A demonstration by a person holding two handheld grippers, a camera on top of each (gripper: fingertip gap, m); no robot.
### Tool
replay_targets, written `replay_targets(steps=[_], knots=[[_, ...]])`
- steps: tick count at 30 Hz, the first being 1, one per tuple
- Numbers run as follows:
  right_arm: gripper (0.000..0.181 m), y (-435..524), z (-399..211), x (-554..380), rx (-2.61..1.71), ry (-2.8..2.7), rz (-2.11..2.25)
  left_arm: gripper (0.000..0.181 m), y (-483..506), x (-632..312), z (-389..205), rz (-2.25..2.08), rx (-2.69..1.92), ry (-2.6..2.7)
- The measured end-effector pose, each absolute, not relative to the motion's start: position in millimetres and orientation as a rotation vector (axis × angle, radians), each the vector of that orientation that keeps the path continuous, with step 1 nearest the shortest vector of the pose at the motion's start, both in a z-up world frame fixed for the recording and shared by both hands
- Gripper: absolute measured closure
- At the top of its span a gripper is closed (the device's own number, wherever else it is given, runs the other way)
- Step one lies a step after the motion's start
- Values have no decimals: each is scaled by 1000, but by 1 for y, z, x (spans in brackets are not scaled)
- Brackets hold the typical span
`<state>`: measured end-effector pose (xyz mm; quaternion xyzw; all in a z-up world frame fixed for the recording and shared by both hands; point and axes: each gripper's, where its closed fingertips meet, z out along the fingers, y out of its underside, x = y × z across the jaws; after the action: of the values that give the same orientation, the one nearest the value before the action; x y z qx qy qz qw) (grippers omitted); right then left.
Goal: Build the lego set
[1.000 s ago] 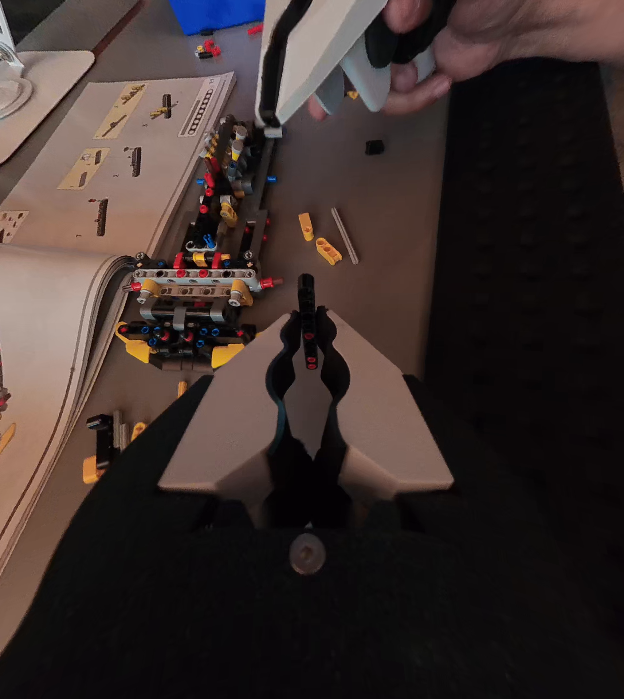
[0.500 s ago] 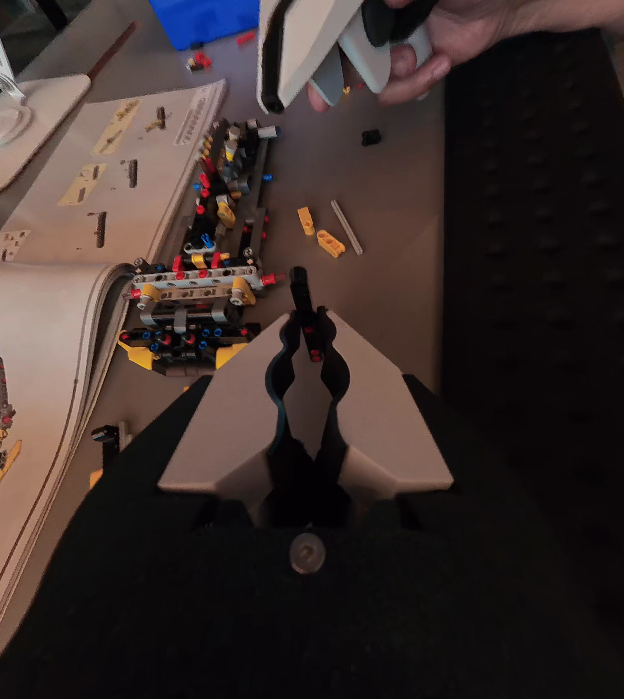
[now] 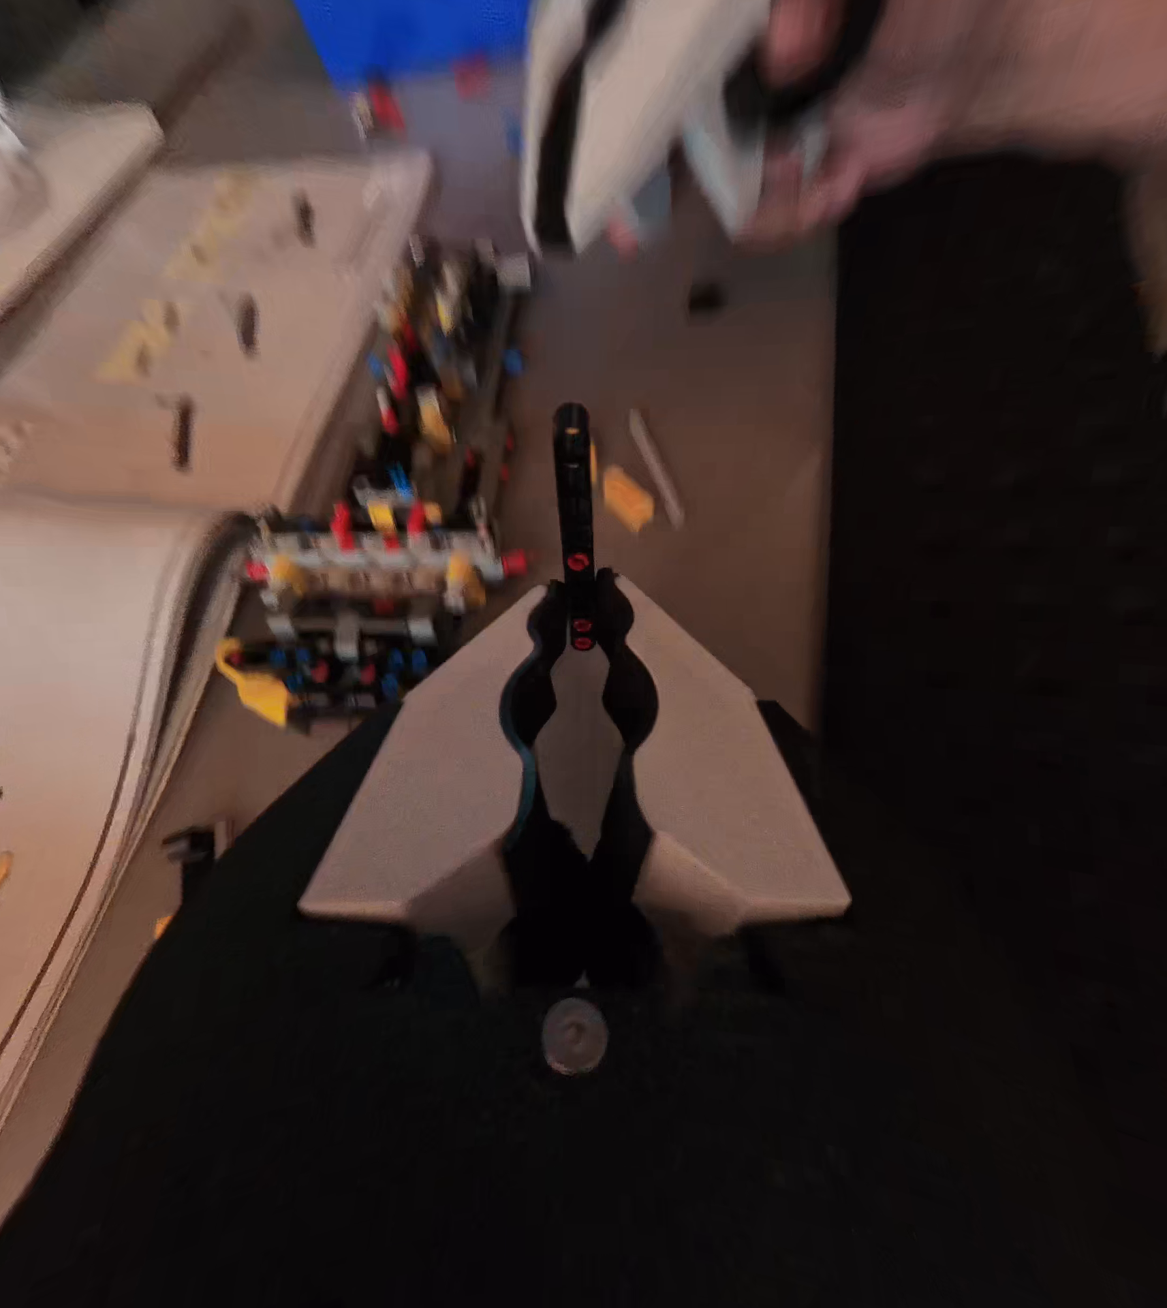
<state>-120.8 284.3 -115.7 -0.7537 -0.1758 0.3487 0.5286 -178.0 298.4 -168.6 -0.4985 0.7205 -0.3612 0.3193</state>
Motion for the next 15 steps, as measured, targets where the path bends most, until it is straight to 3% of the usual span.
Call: replay_targets(steps=[5, 10, 15], knots=[[174, 281, -64, -126, -1570, -337, 1013, 174, 293, -153, -58, -1686, -1242, 1328], [175, 283, -57, -136, -1526, -303, 1065, 175, 290, -139, -47, -1977, -1256, 1169], [176, 283, -67, -135, -1574, -318, 1073, 175, 280, -136, -56, -1960, -1259, 1231]])
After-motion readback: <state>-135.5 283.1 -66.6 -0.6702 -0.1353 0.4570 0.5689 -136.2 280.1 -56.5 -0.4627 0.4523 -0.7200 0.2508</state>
